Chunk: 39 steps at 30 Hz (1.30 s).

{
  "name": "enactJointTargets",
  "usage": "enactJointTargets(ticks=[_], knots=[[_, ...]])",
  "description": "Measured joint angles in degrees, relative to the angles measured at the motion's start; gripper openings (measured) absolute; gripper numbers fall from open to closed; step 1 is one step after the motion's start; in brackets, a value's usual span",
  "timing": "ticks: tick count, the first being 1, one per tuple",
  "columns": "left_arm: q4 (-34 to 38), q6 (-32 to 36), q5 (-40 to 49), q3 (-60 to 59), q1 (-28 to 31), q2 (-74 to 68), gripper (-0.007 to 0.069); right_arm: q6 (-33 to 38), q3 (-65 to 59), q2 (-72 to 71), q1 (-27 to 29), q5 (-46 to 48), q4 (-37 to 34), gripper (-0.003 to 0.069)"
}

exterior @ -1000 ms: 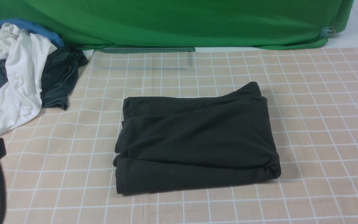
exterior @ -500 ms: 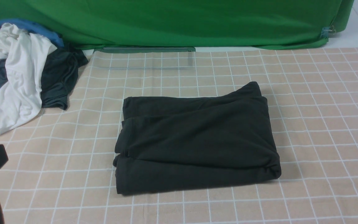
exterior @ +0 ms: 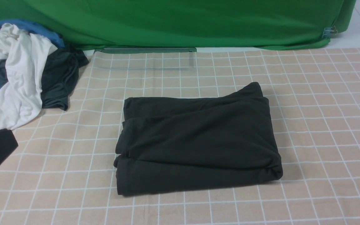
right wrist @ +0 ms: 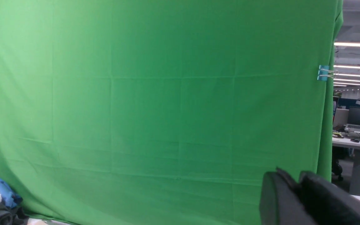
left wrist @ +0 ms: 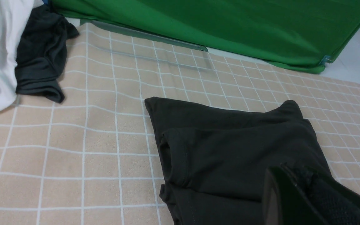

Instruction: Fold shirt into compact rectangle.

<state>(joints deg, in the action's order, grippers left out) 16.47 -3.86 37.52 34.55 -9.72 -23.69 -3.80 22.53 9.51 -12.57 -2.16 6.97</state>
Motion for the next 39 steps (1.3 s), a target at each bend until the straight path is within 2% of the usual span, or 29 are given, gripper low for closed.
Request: enactJointTargets(ticks=[4, 12, 16, 18, 22, 28, 33, 39], knots=[[0.1, 0.0, -0.2, -0.1, 0.0, 0.0, 0.0019, -0.2, 0.0, 0.0, 0.0, 0.0, 0.0, 0.0141], [-5.3, 4.8, -1.2, -0.3, 0.0, 0.0, 0.0019, -0.2, 0.0, 0.0, 0.0, 0.0, 0.0, 0.0144], [-7.3, 8.8, -8.7, -3.8, 0.2, 1.5, 0.0019, -0.2, 0.0, 0.0, 0.0, -0.1, 0.0, 0.0144], [-7.6, 10.9, -15.5, -7.7, 1.0, 4.2, 0.0019, -0.2, 0.0, 0.0, 0.0, -0.1, 0.0, 0.0144], [-7.9, 12.9, -21.8, -16.8, 5.3, 12.3, 0.0019, -0.2, 0.0, 0.0, 0.0, -0.1, 0.0, 0.0146], [-10.6, 13.2, -23.0, -27.8, 11.0, 21.1, 0.0019, -0.3, 0.0, 0.0, 0.0, -0.1, 0.0, 0.0162], [-11.7, 13.2, -23.4, -33.9, 11.3, 23.6, 0.0019, -0.3, 0.0, 0.0, 0.0, 0.0, 0.0, 0.0165], [-11.6, 13.2, -23.7, -34.9, 11.3, 23.7, 0.0019, -0.4, 0.0, 0.0, 0.0, 0.0, 0.0, 0.0176]])
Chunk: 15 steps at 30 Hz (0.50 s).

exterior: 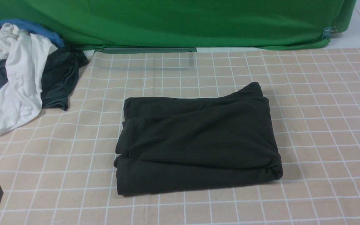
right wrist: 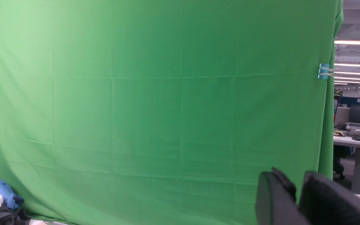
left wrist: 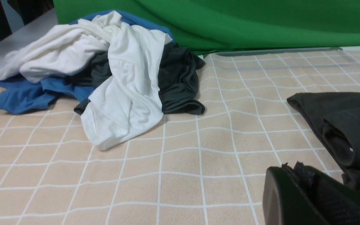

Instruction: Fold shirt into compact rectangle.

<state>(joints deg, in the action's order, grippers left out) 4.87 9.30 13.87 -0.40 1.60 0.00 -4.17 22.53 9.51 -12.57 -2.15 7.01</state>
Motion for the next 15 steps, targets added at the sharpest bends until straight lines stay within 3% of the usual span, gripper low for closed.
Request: enactJointTargets(ticks=[15], knots=[[0.0, 0.0, -0.1, 0.0, 0.0, 0.0, 0.0019, 0.0, 0.0, 0.0, 0.0, -0.1, 0.0, 0.0217]])
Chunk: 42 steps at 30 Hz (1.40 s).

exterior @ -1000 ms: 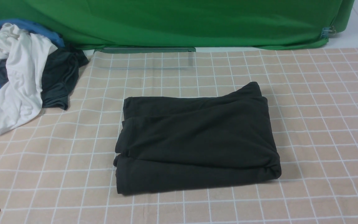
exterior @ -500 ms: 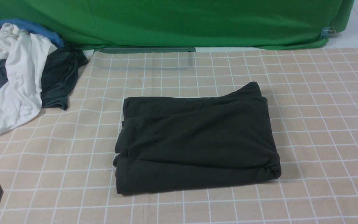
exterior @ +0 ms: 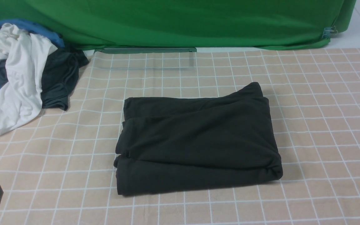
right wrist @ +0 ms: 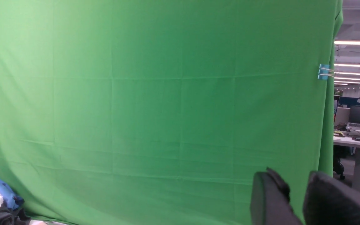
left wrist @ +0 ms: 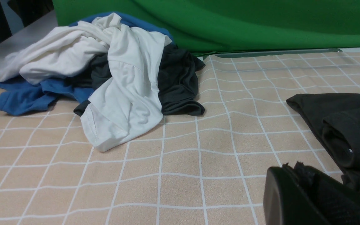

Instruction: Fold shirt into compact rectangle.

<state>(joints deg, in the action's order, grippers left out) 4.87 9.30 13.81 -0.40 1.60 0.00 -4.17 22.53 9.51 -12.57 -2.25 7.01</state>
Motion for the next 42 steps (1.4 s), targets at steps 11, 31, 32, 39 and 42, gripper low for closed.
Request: enactJointTargets(ticks=[11, 31, 32, 39, 42], knots=[[-0.1, 0.1, 0.0, 0.0, 0.0, 0.0, 0.0019, 0.0, 0.0, 0.0, 0.0, 0.0, 0.0, 0.0221], [-0.3, 0.1, -0.1, 0.0, 0.1, 0.0, 0.0019, 2.8, -17.9, -5.7, 13.9, 19.1, 0.0, 0.0235], [-0.3, 0.1, -0.1, 0.0, 0.1, 0.0, 0.0019, 2.8, -19.2, -6.7, 14.1, 18.8, 0.0, 0.0235], [-0.3, 0.1, -0.1, 0.0, 0.1, 0.0, 0.0019, 0.8, -23.0, -9.5, 13.9, 17.1, 0.0, 0.0237], [-0.3, 0.1, -0.1, 0.0, 0.1, 0.0, 0.0019, 0.7, -23.0, -9.5, 13.9, 16.9, 0.0, 0.0237]])
